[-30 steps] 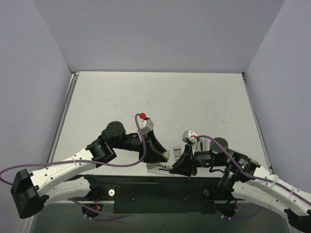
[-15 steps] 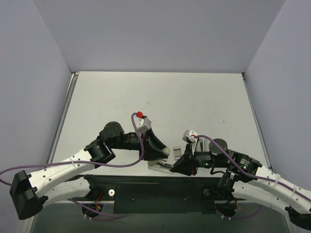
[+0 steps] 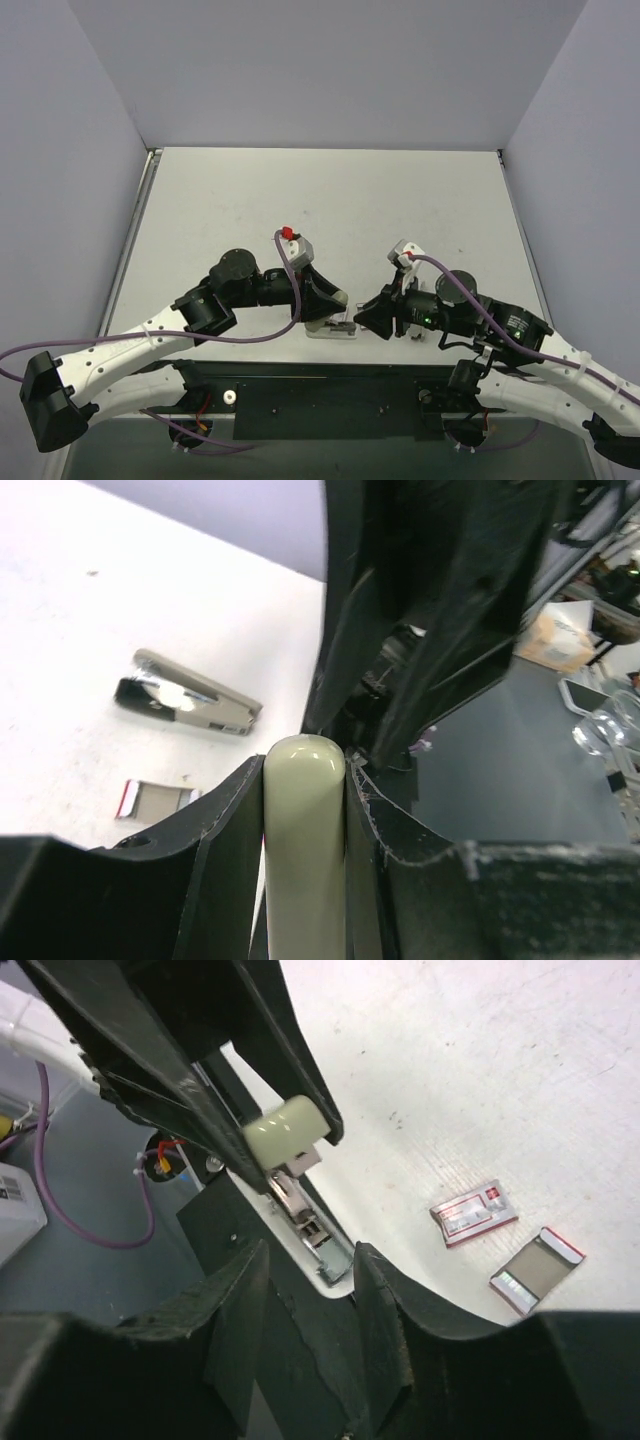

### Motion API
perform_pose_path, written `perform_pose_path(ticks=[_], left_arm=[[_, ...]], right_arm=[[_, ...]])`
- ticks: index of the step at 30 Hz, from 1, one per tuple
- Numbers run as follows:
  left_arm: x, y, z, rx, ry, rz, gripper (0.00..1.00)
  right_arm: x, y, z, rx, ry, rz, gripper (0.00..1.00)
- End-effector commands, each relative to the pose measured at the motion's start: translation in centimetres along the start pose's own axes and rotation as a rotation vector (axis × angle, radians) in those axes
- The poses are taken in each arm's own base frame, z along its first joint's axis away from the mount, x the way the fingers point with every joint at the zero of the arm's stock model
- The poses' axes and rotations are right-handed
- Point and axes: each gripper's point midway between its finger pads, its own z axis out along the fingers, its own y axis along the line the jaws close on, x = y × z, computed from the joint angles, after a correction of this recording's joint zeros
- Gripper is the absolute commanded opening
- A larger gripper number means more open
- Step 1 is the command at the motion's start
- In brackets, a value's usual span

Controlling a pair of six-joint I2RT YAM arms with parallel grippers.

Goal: Unload the staples from the stapler

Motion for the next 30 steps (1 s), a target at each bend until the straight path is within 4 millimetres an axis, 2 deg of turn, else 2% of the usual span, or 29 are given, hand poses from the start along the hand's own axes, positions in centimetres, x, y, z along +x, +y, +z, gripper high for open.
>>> perform_pose_path(ticks=[1,6,9,12,17,18,19,20,21,22,27,30], left_arm=[[-3.4,1.4,-0.3,-0.130,-0.063,0.054,0.00],[-4.1,4.0,-0.6,-0.279,-0.081,0.047,0.00],[-4.6,5.3,-0.9,-0.356,-0.098,0.048,0.00],[-5.3,6.6,-1.3,-0.439,-0.131,0.048,0.00],[-6.3,8.9,-1.9,-0.556,-0.158,0.059,0.00],[-6.4,9.1,-1.9,-0.567,-0.160,0.057,0.00],[-6.5,9.7,-2.1,-0.585,-0.169,0.058,0.00],[-6.6,9.9,-2.1,-0.590,-0.173,0.056,0.00],[-6.6,10.6,-2.2,-0.603,-0.178,0.049,0.00],[-6.7,11.1,-2.4,-0.610,-0.182,0.044,0.00],[-6.3,13.9,-2.8,-0.606,-0.207,-0.034,0.00],[-5.9,15.0,-2.7,-0.615,-0.202,-0.051,0.00]], right_arm=[[-3.6,-0.2,-1.1,0.065,-0.084,-0.032,0.39],[-4.8,-1.6,-1.0,0.157,-0.105,-0.038,0.43],[-5.2,-2.4,-0.5,0.210,-0.105,-0.035,0.41],[-5.9,-4.3,-0.1,0.313,-0.131,-0.036,0.38],[-6.6,-6.8,2.0,0.378,-0.139,0.005,0.26],[-6.4,-7.1,2.4,0.376,-0.134,0.021,0.17],[-6.9,-7.6,2.8,0.375,-0.150,0.041,0.13],[-6.7,-8.2,3.2,0.382,-0.149,0.065,0.06],[-7.2,-9.0,3.5,0.391,-0.175,0.082,0.03],[-7.0,-9.0,4.0,0.368,-0.170,0.093,0.00],[-8.0,-10.5,6.2,0.346,-0.215,0.116,0.00],[-7.7,-11.5,7.9,0.343,-0.204,0.122,0.00]])
